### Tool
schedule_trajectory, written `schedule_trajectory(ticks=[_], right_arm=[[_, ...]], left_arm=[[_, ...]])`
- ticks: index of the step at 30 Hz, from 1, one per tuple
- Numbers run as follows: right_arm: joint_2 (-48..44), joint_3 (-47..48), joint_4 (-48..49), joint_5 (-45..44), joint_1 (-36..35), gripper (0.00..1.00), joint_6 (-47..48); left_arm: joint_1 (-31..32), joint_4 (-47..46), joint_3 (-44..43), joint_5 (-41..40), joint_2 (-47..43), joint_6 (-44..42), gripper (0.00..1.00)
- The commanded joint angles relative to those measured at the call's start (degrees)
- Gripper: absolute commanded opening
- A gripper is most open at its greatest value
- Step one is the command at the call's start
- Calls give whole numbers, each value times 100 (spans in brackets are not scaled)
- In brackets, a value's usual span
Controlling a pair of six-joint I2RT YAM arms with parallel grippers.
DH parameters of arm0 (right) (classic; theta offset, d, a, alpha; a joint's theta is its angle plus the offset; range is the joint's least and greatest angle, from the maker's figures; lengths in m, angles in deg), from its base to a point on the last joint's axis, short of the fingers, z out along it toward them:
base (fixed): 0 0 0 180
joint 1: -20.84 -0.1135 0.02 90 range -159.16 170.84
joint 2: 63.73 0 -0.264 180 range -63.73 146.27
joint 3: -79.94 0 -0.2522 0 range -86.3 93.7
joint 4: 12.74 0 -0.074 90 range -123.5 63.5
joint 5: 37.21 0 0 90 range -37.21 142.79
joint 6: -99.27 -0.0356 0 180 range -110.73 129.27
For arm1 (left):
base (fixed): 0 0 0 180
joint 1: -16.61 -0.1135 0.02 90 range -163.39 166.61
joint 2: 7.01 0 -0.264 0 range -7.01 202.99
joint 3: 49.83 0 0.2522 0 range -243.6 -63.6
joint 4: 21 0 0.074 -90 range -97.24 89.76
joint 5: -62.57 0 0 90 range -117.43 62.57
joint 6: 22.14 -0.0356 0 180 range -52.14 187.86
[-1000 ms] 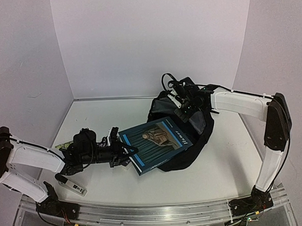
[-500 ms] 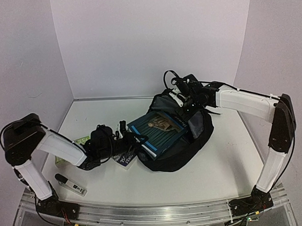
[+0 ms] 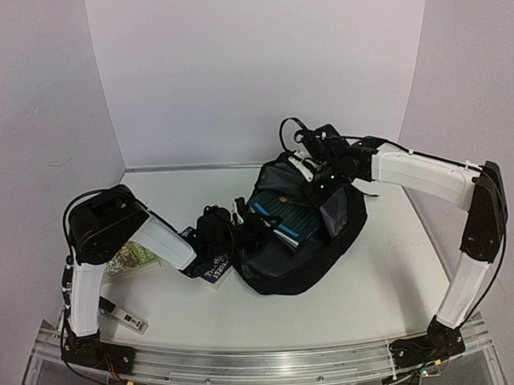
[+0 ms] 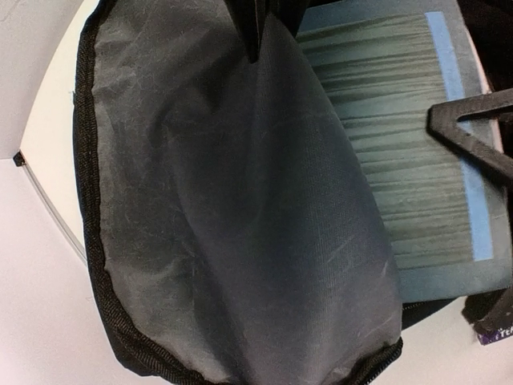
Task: Pack the student bag
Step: Place the book in the student bag.
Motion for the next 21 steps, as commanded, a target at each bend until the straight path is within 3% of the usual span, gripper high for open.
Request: schedule_trajectory(ticks=[1, 7, 13, 19, 21], right_arm=[[-434, 60, 243, 210, -45, 0, -163], [-306, 68, 268, -328, 0, 0, -45], [-137, 182, 298, -380, 507, 0, -141], [85, 314, 342, -298, 791, 0, -175], [141, 335, 367, -295, 819, 0, -192]], left_arm=[[-9, -313, -784, -234, 347, 238, 17], [9, 767, -1522, -267, 603, 236, 37], [111, 2447, -1737, -472, 106, -116, 58], [202, 4074, -2080, -587, -369, -572, 97], [282, 4679, -2229, -752, -538, -769, 100]])
